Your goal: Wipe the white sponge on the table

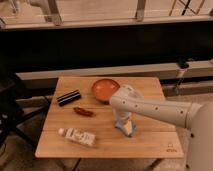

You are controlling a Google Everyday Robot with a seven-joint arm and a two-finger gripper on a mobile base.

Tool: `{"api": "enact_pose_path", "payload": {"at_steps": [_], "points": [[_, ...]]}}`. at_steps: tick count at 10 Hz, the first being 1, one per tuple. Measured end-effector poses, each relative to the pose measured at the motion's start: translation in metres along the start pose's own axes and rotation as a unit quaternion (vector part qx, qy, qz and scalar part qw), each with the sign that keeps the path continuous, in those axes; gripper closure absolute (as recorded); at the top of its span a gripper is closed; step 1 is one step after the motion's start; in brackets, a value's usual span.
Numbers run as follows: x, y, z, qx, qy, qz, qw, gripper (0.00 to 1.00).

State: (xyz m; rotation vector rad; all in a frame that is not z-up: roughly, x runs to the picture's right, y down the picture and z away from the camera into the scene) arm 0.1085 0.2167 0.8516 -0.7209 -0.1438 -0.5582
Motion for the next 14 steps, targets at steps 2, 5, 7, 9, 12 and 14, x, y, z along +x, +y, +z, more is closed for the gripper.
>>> {"api": "enact_pose_path", "payload": {"at_steps": [2,5,7,9,12,14], "points": [[0.0019,-0.0008,0.0009,0.000,-0.001,-0.012,0.9999,0.93],[0.0022,-0.0012,0.0001,0.000,0.000,-0.012,0.9999,0.99],[0.0023,-0.0011,0.0001,0.000,0.000,-0.012,0.9999,0.99],[-0.0008,-0.0036,0.0006,-0.002,0.004,-0.035,0.9994,0.99],[-0.0032,-0.0044,-0.0004,-0.002,0.002,-0.038,0.9993,0.99],[-0.0041,-0.0048,0.0000,-0.002,0.004,-0.042,0.9991,0.99]]}}
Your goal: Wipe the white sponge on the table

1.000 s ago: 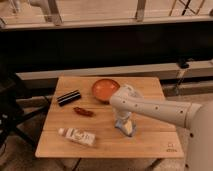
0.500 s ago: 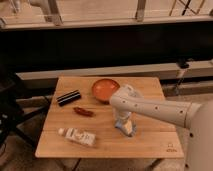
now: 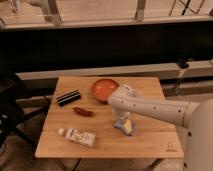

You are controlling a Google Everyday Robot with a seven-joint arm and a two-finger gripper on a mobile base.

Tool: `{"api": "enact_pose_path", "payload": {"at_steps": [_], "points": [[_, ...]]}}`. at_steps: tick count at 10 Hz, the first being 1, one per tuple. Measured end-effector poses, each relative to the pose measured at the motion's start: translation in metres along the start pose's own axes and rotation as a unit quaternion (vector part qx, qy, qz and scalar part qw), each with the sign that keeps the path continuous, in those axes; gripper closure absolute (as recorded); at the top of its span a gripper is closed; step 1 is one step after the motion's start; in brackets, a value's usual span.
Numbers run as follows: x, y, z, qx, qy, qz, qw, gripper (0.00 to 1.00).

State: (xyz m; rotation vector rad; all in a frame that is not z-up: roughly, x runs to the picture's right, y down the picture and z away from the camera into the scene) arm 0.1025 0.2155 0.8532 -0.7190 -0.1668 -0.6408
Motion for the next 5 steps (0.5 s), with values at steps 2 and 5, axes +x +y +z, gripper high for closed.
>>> {"api": "enact_pose_path", "payload": {"at_steps": [2,5], "points": [[-0.0004,0.0000,0.0000,0.000,0.000,-0.001,1.0000,0.99],[-0.0037,-0.0006,-0.0004,-0.001,0.000,-0.013,0.9999,0.99]]}}
